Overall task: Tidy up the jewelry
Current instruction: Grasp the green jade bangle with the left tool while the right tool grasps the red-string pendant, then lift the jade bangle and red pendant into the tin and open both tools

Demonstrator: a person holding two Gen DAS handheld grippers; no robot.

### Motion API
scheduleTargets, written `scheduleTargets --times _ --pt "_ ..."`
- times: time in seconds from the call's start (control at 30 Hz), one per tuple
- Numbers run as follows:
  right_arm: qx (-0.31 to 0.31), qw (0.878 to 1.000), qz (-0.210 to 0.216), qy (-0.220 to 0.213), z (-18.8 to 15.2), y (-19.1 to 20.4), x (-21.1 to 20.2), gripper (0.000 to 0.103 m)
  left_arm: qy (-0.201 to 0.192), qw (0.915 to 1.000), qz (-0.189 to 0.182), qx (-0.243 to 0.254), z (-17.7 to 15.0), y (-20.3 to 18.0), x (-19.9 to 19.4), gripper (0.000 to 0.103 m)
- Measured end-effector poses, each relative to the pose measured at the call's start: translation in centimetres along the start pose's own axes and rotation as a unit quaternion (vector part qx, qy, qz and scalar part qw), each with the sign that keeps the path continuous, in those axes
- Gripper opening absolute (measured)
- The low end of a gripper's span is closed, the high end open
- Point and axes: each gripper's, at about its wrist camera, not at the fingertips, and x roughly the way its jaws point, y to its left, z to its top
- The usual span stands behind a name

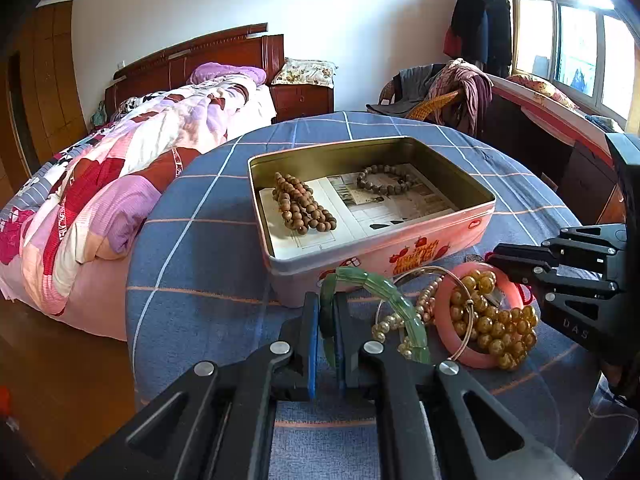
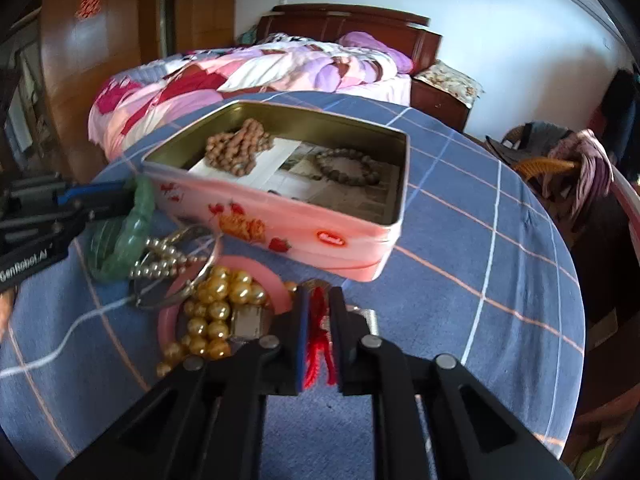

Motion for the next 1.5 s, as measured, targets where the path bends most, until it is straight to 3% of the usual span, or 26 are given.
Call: scheduleTargets --times 0.23,0.6,0.8,0.9,1.03,1.07,1.1,1.13,1.17,1.4,1.5 --pt "0.014 1.0 0.006 -0.017 -0.5 -0.4 -0.8 0.004 -0.008 1.0 0.001 -0.005 0.2 0.2 -0.5 0.006" --pt "0.039 0.997 -0.004 -0.072 0.6 -1.4 -4.1 0.003 -0.029 0.9995 -0.002 -0.008 0.9 0.2 -1.9 0.006" --pt "0.021 0.998 0.008 -0.054 0.8 -0.9 -3.6 0.003 -0.025 0.9997 -0.005 -0.004 0.9 -0.1 -1.8 0.006" --pt "0.01 0.999 -0.008 -0.035 0.5 -0.5 -2.1 0.014 -0.016 0.9998 -0.009 0.001 0.7 -0.4 -1.4 0.006" --pt "-0.008 1.0 -0.019 0.007 -0.4 -0.4 -0.4 0.015 -0.01 0.9999 -0.012 0.003 0.4 -0.5 -1.0 0.006" --pt "-0.01 1.0 -0.017 0.006 -0.6 -0.4 -0.4 0.019 -0.009 0.9999 -0.011 0.002 0.4 -0.5 -0.9 0.006" --pt "-0.008 1.0 -0.011 0.005 -0.8 -0.5 -0.4 0.033 -0.009 0.9999 -0.011 0.002 0.4 -0.5 -0.9 0.006" --pt "-0.006 1.0 -0.016 0.006 -0.9 -0.6 -0.5 0.04 -0.008 0.9999 -0.011 0.001 0.4 -0.4 -0.9 0.006" --pt "-0.005 1.0 -0.02 0.008 -0.9 -0.7 -0.4 0.04 -0.009 0.9999 -0.011 0.001 0.3 -0.5 -0.9 0.006" --pt "-0.006 1.0 -0.028 0.001 -1.2 -0.9 -0.8 0.026 -0.005 0.9999 -0.012 0.0 0.3 -0.4 -0.7 0.006" --pt "-0.013 0.999 -0.035 0.001 -1.3 -0.6 -1.1 0.014 -0.006 0.9999 -0.011 -0.001 0.3 -0.3 -0.7 0.006"
